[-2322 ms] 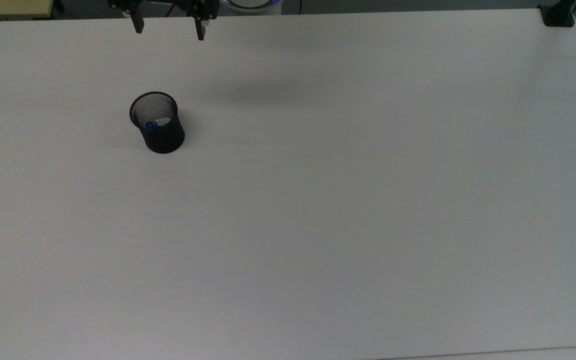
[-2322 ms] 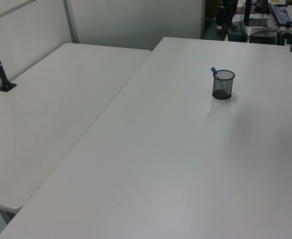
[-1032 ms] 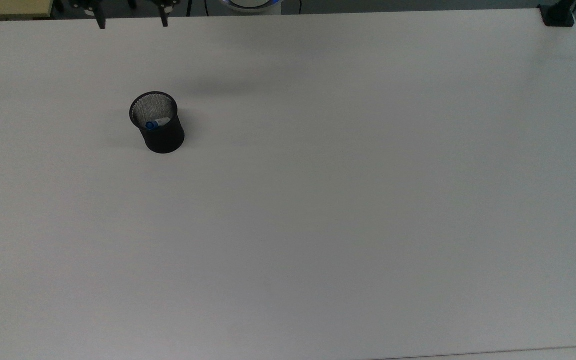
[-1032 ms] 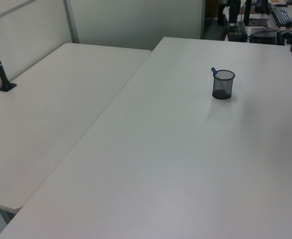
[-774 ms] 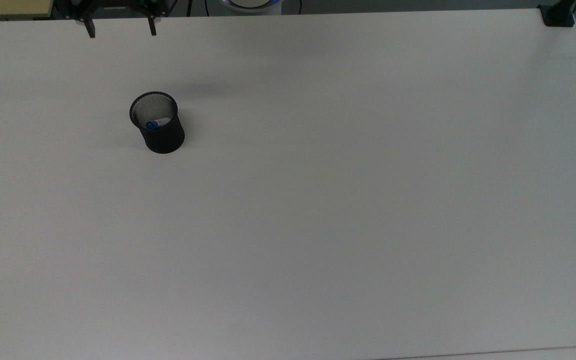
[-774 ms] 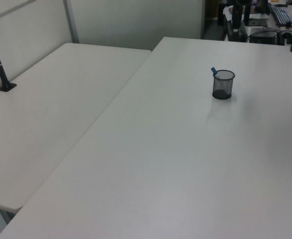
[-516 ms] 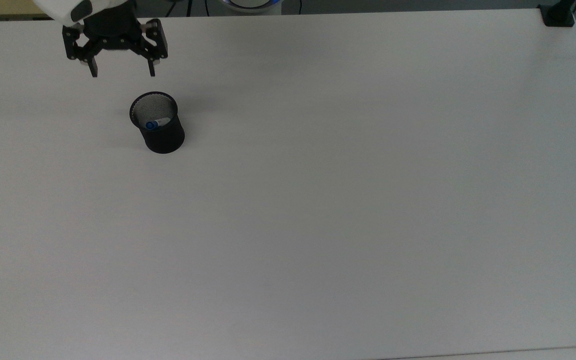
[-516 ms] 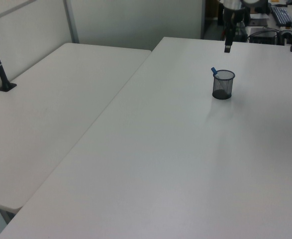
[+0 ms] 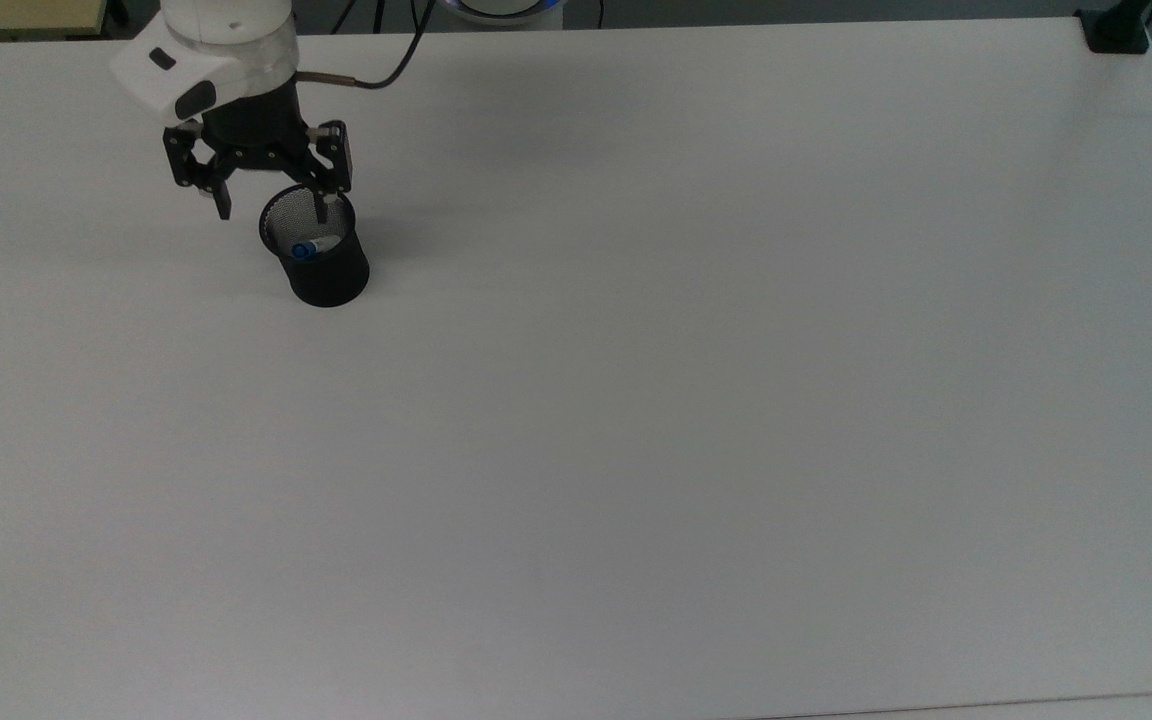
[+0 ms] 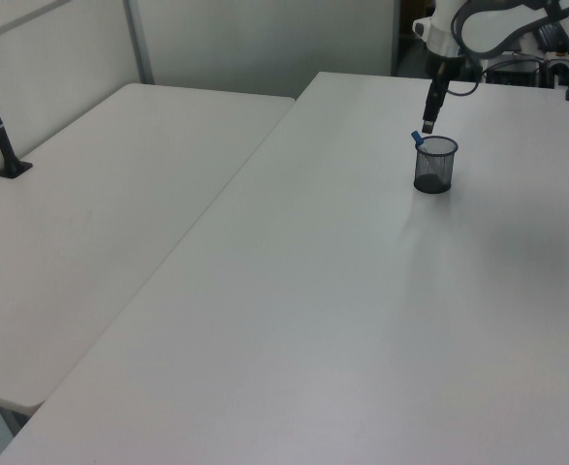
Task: Remove the marker
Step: 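Move the open gripper over the mesh cup and lower onto the marker, then close the gripper on the blue-capped marker inside the cup, then lift the marker straight up out of the mesh cup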
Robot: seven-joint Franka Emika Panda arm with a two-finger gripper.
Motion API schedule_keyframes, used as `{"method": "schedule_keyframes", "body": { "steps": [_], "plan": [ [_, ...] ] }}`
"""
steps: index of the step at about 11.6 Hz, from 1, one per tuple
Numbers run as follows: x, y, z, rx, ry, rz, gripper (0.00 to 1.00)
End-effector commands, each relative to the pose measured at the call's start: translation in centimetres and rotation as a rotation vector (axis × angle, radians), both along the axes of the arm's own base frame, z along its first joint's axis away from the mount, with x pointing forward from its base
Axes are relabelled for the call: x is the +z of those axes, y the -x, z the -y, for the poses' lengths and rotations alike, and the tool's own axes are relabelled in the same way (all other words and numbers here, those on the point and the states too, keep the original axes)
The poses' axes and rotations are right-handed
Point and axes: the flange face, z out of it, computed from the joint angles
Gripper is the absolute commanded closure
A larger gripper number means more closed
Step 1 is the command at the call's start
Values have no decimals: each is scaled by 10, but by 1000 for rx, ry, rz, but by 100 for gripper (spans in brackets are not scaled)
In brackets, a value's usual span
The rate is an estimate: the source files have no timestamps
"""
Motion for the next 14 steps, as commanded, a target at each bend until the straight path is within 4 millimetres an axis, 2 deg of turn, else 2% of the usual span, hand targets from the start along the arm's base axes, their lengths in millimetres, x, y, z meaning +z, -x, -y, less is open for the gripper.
{"method": "schedule_keyframes", "body": {
  "steps": [1,2,3,4,5,6,8,10,11,14],
  "plan": [
    [-20,-10,-13,-39,-24,37,21],
    [-19,-11,-16,-51,-28,42,27],
    [-18,-13,-24,-45,-30,44,41],
    [-18,-13,-27,-42,-30,44,66],
    [-14,-14,-27,-56,-34,52,85],
    [-14,-14,-27,-72,-44,56,98],
    [-12,-14,-27,-77,-52,60,100],
    [4,-14,-26,-83,-52,70,100],
    [24,-11,-24,-89,-53,63,100],
    [121,6,-21,-104,-60,67,100]
  ]
}}
